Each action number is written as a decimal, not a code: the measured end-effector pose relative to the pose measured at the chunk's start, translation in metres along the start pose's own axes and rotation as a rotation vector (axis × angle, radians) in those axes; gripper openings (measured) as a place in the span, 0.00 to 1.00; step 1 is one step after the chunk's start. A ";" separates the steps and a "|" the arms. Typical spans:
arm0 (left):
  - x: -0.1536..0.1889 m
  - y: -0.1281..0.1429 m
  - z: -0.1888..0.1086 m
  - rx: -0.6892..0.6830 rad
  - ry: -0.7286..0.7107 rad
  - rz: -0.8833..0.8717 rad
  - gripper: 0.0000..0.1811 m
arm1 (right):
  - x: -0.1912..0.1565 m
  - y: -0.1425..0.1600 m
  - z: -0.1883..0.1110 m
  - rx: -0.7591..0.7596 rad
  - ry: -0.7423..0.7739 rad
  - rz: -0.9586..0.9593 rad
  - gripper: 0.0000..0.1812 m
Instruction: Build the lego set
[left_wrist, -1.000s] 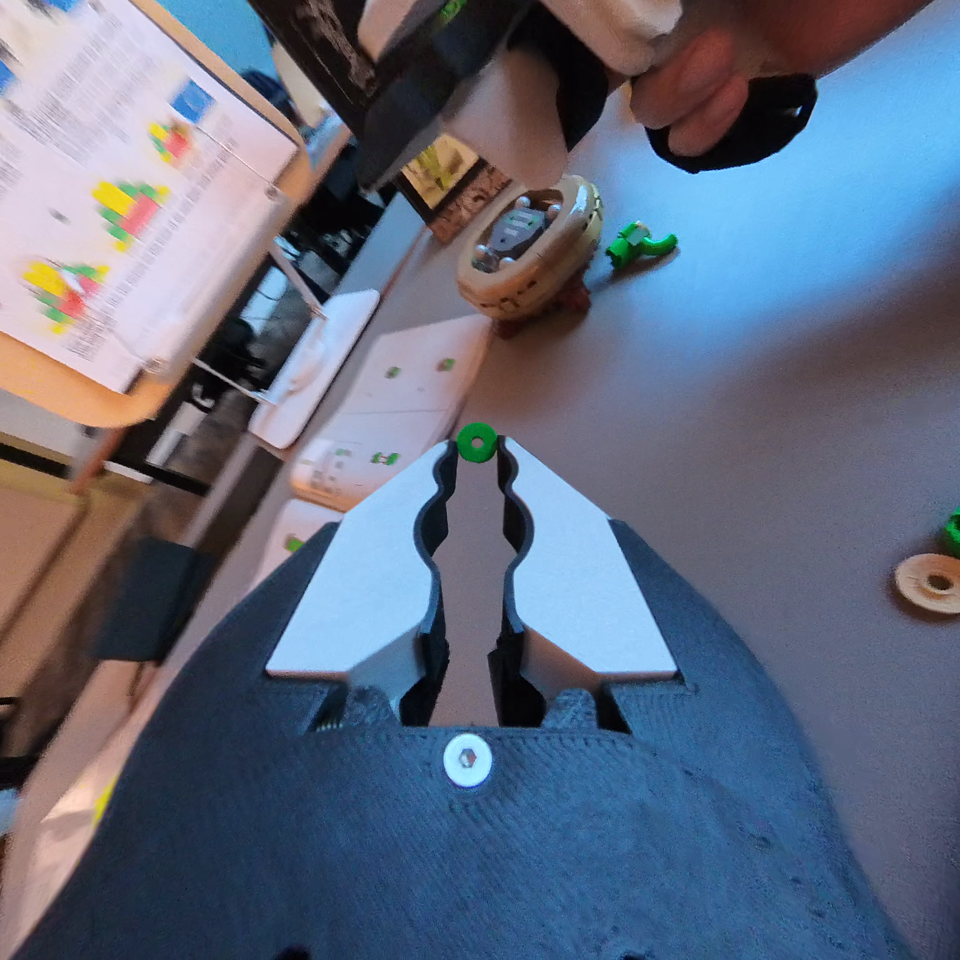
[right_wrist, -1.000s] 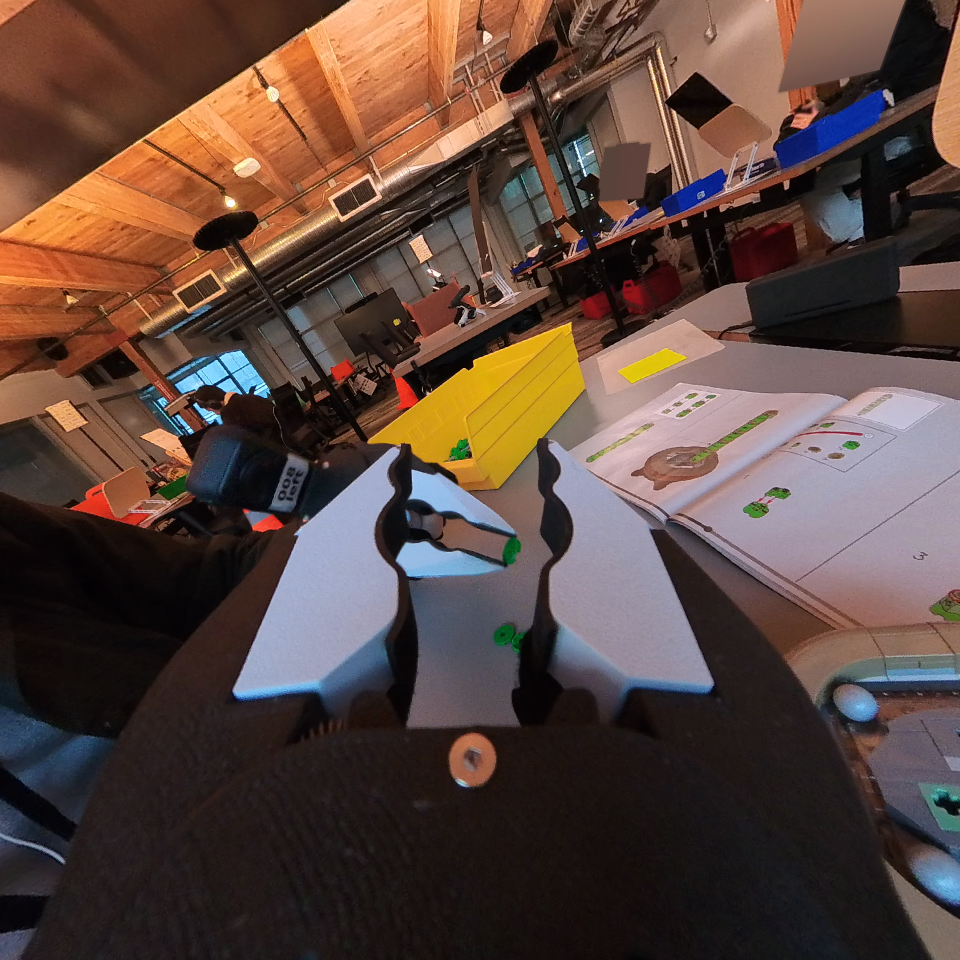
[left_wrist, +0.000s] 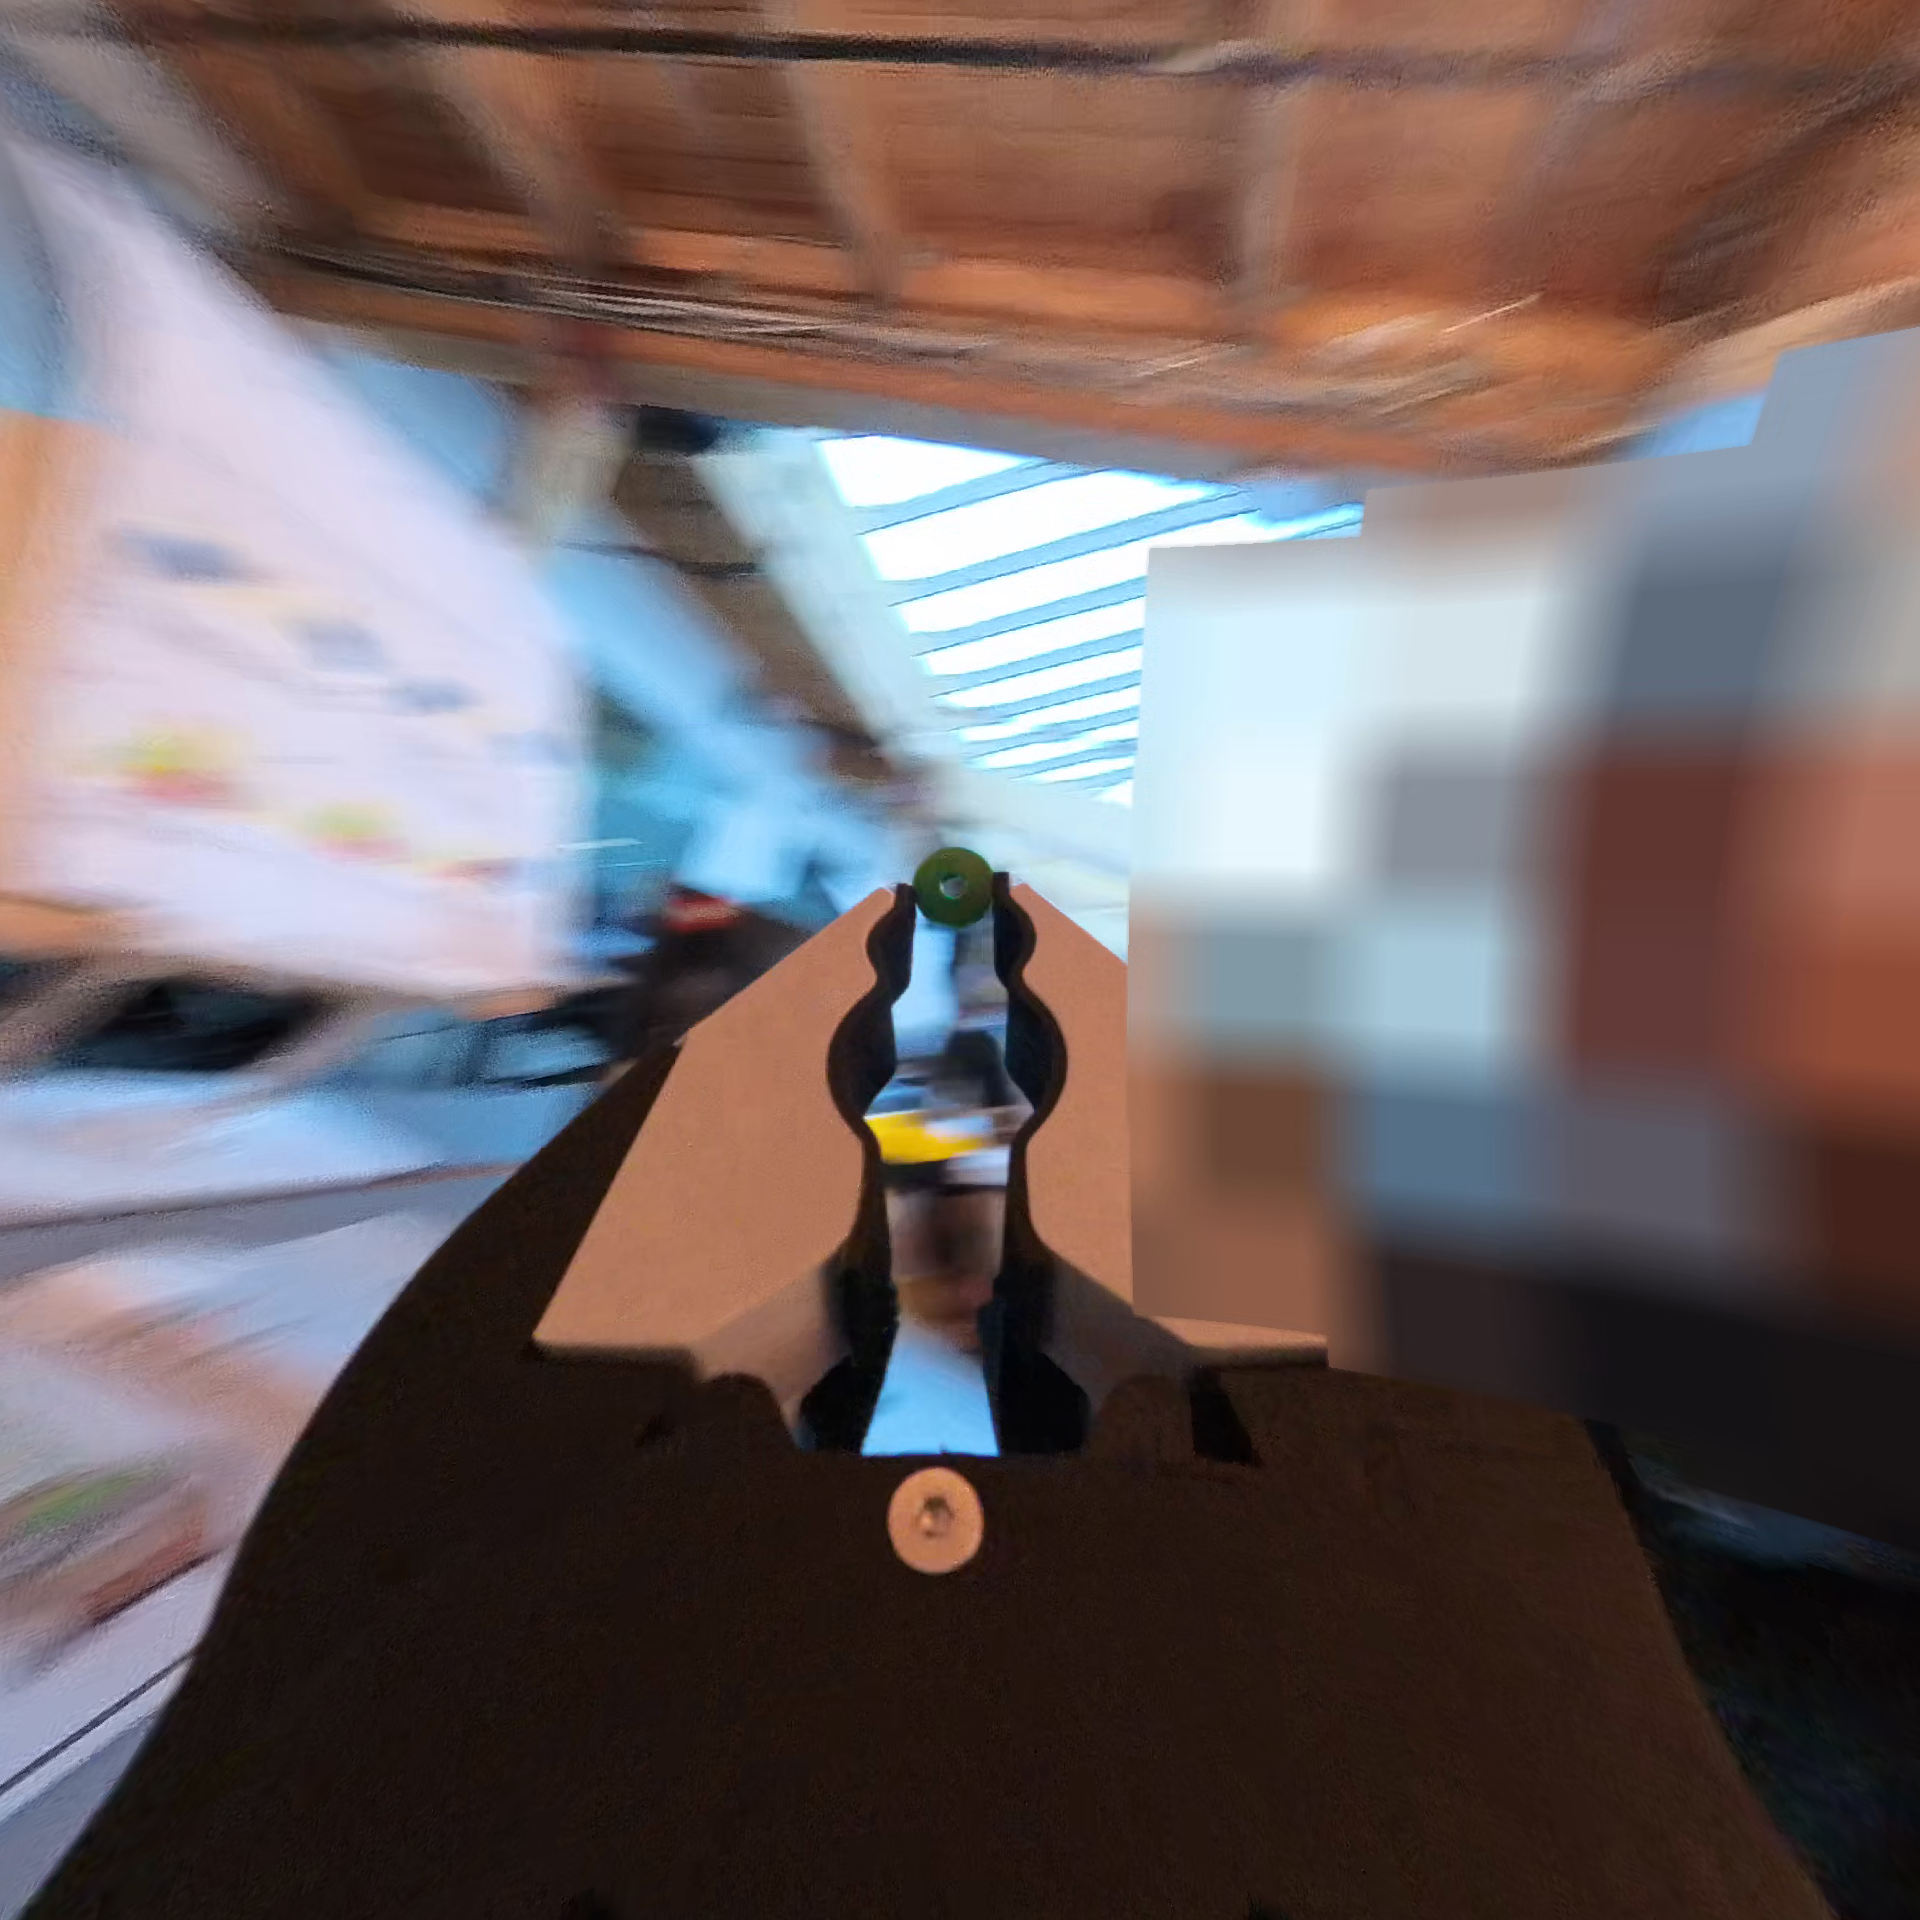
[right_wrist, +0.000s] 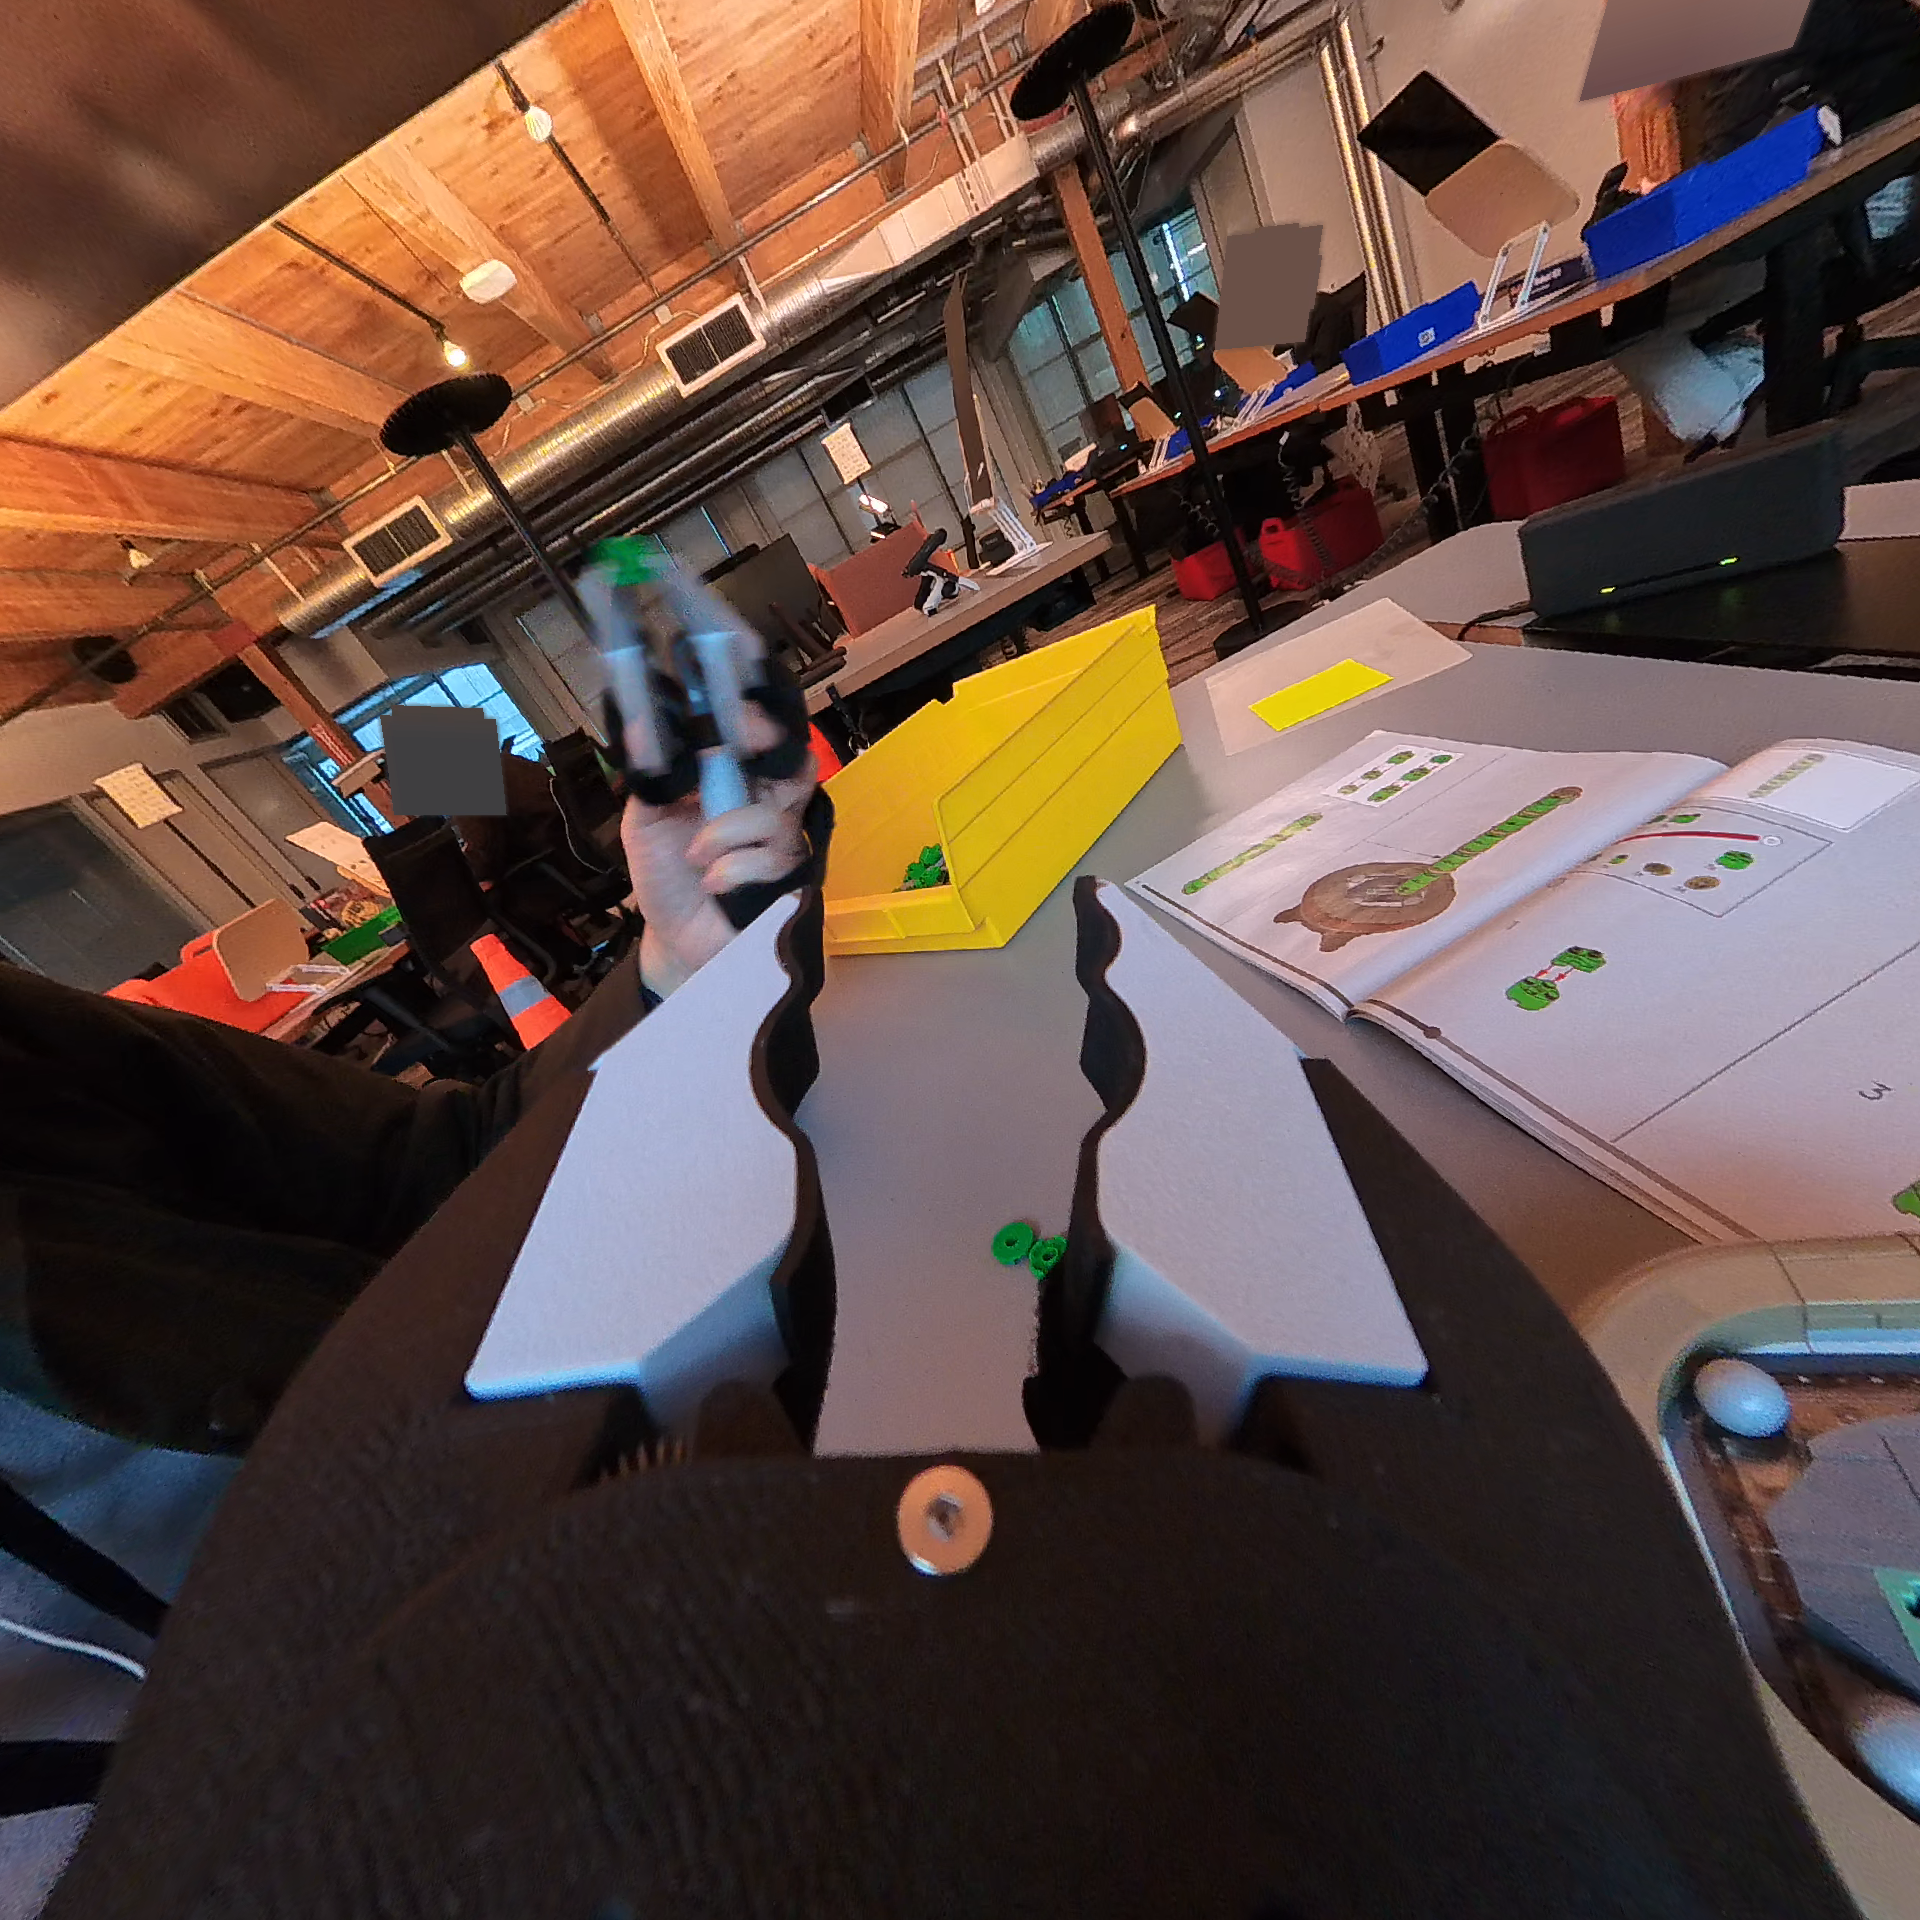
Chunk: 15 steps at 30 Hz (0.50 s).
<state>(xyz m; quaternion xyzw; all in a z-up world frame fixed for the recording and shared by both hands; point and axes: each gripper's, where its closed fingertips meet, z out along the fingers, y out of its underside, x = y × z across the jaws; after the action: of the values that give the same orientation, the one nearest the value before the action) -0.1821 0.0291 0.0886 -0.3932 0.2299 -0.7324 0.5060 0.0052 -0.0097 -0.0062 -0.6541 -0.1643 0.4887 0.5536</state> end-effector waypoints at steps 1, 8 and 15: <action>-0.038 -0.003 -0.014 -0.036 -0.280 0.121 0.07 | 0.000 0.000 0.000 -0.001 0.001 -0.004 0.26; -0.122 -0.070 -0.172 -0.283 -1.365 0.597 0.07 | -0.003 -0.002 0.000 0.018 -0.031 0.036 0.26; -0.168 -0.008 -0.241 -0.764 -1.617 0.293 0.36 | -0.002 0.000 0.001 0.006 -0.023 0.025 0.26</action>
<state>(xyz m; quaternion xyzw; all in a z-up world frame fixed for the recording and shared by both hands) -0.3514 0.1720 -0.1038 -0.8957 0.0794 -0.0347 0.4361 0.0039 -0.0106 -0.0052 -0.6487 -0.1607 0.5035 0.5476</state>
